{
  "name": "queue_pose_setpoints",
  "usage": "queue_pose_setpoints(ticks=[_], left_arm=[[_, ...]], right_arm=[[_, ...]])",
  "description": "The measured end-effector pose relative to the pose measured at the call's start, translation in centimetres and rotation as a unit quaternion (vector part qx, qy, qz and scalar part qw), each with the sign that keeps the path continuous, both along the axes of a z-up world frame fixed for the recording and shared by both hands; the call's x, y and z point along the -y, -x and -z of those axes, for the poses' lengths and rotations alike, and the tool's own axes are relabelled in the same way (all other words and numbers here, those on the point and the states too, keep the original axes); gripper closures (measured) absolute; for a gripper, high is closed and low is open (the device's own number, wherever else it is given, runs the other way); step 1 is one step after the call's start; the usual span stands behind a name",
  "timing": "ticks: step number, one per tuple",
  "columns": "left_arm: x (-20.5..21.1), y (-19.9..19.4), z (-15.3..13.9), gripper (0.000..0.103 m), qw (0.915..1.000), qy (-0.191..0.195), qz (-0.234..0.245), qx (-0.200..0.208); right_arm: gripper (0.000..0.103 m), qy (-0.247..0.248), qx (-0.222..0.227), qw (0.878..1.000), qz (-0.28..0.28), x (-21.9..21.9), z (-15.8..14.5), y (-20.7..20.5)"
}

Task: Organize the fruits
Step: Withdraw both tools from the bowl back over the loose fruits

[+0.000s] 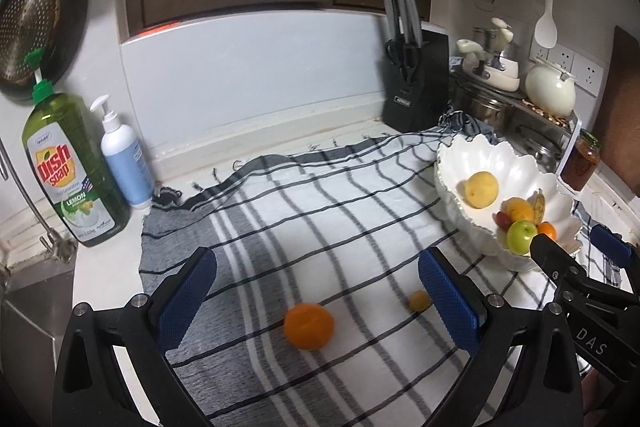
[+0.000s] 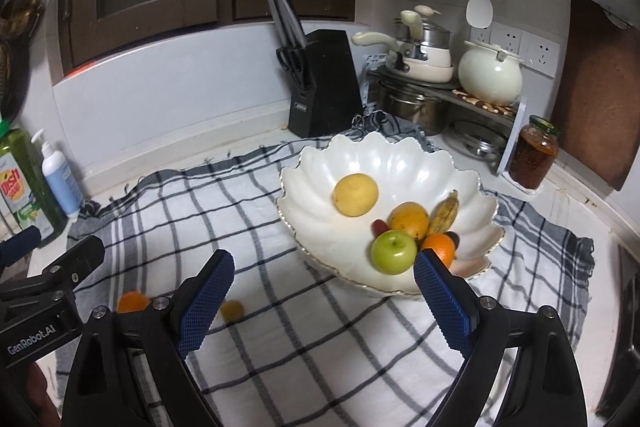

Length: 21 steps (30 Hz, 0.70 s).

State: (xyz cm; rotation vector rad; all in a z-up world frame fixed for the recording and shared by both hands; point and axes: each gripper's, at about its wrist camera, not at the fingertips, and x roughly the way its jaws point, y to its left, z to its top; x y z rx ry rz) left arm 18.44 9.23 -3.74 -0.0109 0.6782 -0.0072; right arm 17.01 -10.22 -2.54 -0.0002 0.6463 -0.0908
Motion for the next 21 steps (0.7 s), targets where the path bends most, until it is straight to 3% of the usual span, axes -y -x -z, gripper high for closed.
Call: queue_pose_setpoints(ticks=[21], left_arm=[[-1.6, -1.2, 7.1, 0.006, 0.9983, 0.000, -0.009, -0.058]], right_arm=[[0.011, -0.004, -0.046, 0.999, -0.015, -2.0, 5.5, -1.5]])
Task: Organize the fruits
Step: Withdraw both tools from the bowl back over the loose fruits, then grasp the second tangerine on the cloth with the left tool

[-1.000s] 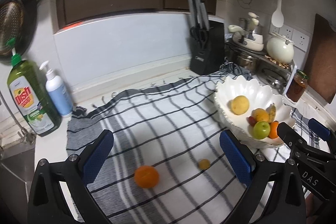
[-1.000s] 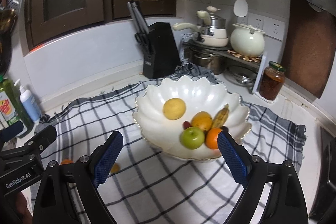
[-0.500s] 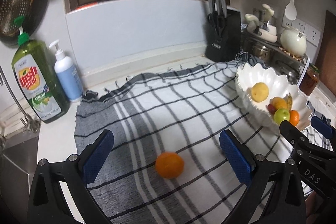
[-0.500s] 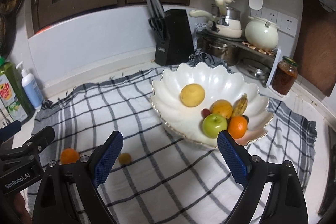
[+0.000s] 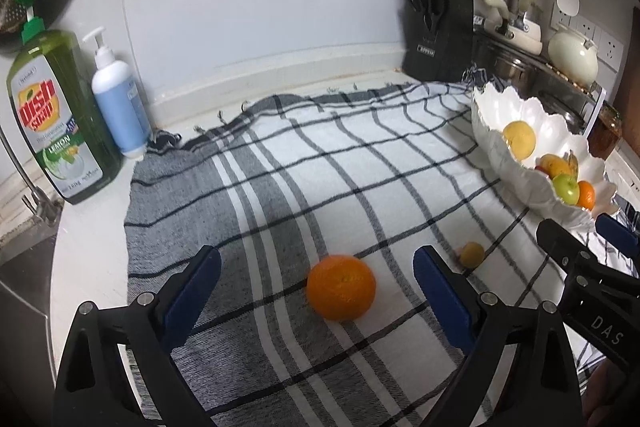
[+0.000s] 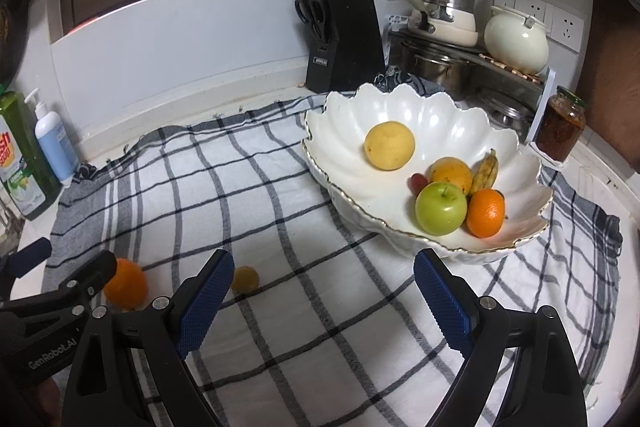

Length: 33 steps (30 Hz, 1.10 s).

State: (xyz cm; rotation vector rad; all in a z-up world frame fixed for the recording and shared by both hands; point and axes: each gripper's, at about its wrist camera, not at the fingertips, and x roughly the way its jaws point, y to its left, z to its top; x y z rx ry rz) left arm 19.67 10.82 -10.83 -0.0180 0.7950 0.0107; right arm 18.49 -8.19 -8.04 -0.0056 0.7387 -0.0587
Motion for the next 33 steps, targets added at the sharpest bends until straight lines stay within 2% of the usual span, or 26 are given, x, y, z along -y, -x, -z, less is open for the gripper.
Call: queue_pose_setpoints(ticks=[6, 11, 15, 20, 24, 27, 31, 33], left_arm=[[0.0, -0.3, 1.6, 0.010, 0.9998, 0.005, 0.002, -0.020], [0.3, -0.7, 2.6, 0.019, 0.9995, 0.002, 0.004, -0.032], [0.3, -0.9, 3.1, 0.021, 0.9993, 0.003, 0.005, -0.038], [0.4, -1.2, 3.8, 0.030, 0.9989, 0.003, 0.008, -0.046], [0.5, -1.4, 4.2, 0.033, 0.9987, 0.003, 0.010, -0.050], [0.6, -1.5, 4.4, 0.041, 0.9985, 0.003, 0.014, -0.052], [0.9, -1.4, 4.2, 0.056, 0.9983, 0.011, 0.026, -0.052], [1.0, -1.4, 4.1, 0.058, 0.9983, 0.010, 0.027, -0.051]], right_arm=[[0.011, 0.000, -0.011, 1.000, -0.001, 0.0, 1.1, -0.5], [0.011, 0.001, -0.019, 1.000, 0.001, 0.0, 1.8, -0.8], [0.011, 0.002, -0.021, 1.000, 0.000, 0.0, 2.1, -1.1], [0.011, 0.002, -0.025, 1.000, -0.001, 0.0, 2.5, -1.3], [0.011, 0.004, -0.027, 1.000, -0.002, -0.1, 2.6, -1.5], [0.011, 0.005, -0.028, 1.000, -0.002, 0.0, 2.7, -1.5], [0.011, 0.003, -0.027, 1.000, -0.001, 0.0, 2.6, -1.5], [0.011, 0.002, -0.026, 1.000, 0.000, 0.1, 2.6, -1.5]])
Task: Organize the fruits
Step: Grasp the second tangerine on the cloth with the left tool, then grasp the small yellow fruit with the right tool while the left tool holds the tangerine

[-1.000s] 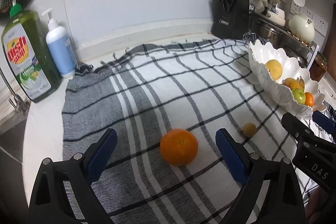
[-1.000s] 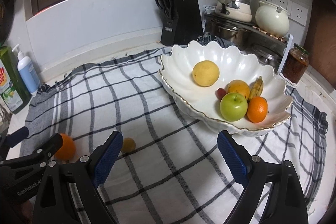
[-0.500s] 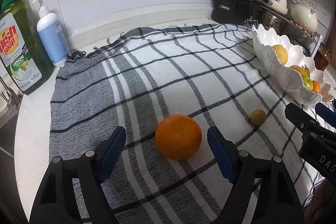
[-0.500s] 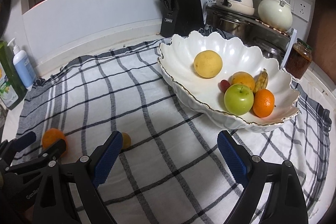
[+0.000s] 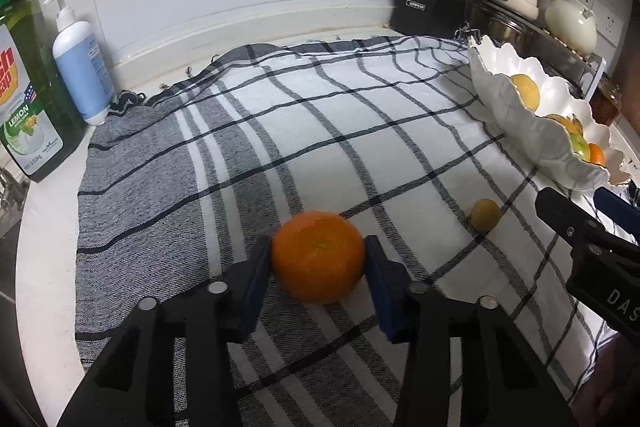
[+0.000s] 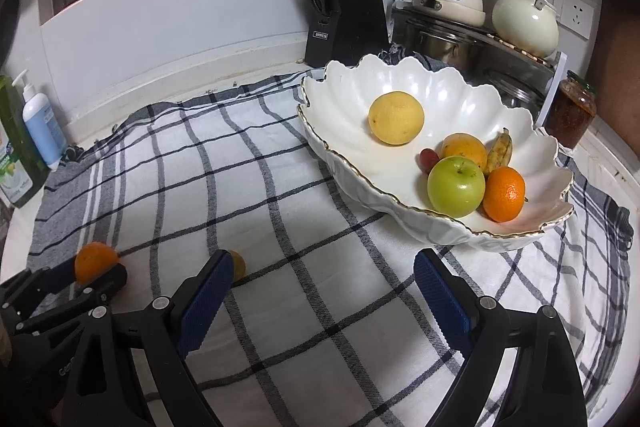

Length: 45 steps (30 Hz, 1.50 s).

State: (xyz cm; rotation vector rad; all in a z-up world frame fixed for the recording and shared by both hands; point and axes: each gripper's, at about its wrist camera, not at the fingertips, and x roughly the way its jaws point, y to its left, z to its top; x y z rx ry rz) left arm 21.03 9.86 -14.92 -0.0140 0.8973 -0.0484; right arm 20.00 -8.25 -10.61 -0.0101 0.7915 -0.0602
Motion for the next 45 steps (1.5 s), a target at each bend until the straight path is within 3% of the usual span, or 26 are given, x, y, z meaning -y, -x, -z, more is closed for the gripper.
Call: queue_pose_setpoints(ticks=[12, 21, 28, 37, 43, 45], left_arm=[[-0.7, 1.1, -1.9, 0.059, 0.9997, -0.004, -0.008, 0.025], [-2.8, 2.3, -2.6, 0.059, 0.9987, -0.010, -0.032, 0.037], [-4.1, 2.2, -2.6, 0.059, 0.9983, -0.006, -0.044, 0.039], [-4.5, 1.7, -2.3, 0.059, 0.9982, 0.005, -0.047, 0.037], [-4.4, 1.5, -1.8, 0.059, 0.9984, 0.012, -0.046, 0.032], [-4.4, 1.5, -1.8, 0.059, 0.9984, 0.013, -0.045, 0.031]], right_arm=[[0.011, -0.003, 0.014, 1.000, -0.009, -0.4, -1.0, 0.5], [0.011, -0.016, 0.007, 0.998, -0.055, -2.7, -0.1, 0.3], [0.042, -0.022, -0.016, 0.997, -0.078, -4.2, 1.6, -0.8], [0.051, -0.016, -0.023, 0.996, -0.088, -4.8, 2.4, -2.0], [0.077, -0.017, -0.045, 0.995, -0.091, -4.7, 3.5, -2.4], [0.078, -0.018, -0.043, 0.995, -0.092, -4.7, 3.5, -2.3]])
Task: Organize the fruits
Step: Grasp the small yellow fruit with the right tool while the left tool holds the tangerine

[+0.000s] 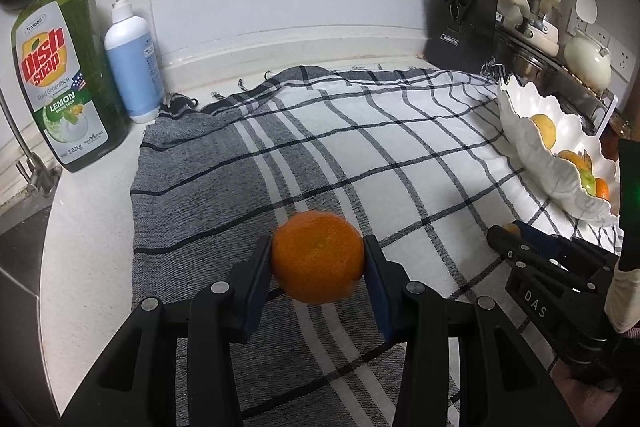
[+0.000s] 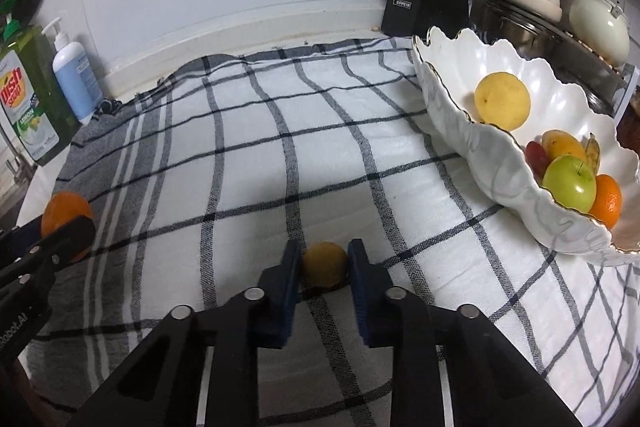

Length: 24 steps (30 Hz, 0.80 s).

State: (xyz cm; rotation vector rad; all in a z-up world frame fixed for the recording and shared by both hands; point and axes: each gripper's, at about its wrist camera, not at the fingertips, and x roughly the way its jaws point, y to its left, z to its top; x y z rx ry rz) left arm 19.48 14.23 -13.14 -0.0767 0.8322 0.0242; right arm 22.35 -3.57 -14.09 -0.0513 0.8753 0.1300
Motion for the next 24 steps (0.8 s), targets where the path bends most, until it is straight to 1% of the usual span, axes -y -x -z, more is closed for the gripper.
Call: queue_pose_setpoints(ticks=[6, 11, 19, 24], left_arm=[[-0.1, 0.2, -0.3, 0.059, 1.0000, 0.000, -0.002, 0.003], [0.0, 0.6, -0.8, 0.059, 1.0000, 0.003, -0.001, 0.007], [1.9, 1.5, -2.7, 0.059, 0.9996, 0.000, 0.012, 0.024], [4.0, 1.7, -3.5, 0.059, 0.9992, 0.000, 0.026, 0.030]], right_arm=[[0.079, -0.002, 0.004, 1.000, -0.009, -0.3, -0.2, 0.3], [0.079, -0.006, 0.014, 1.000, -0.011, -0.1, -1.3, 1.0], [0.079, -0.012, 0.033, 0.999, 0.001, 1.7, -3.3, 2.6], [0.079, -0.015, 0.045, 0.999, 0.012, 3.4, -4.7, 3.4]])
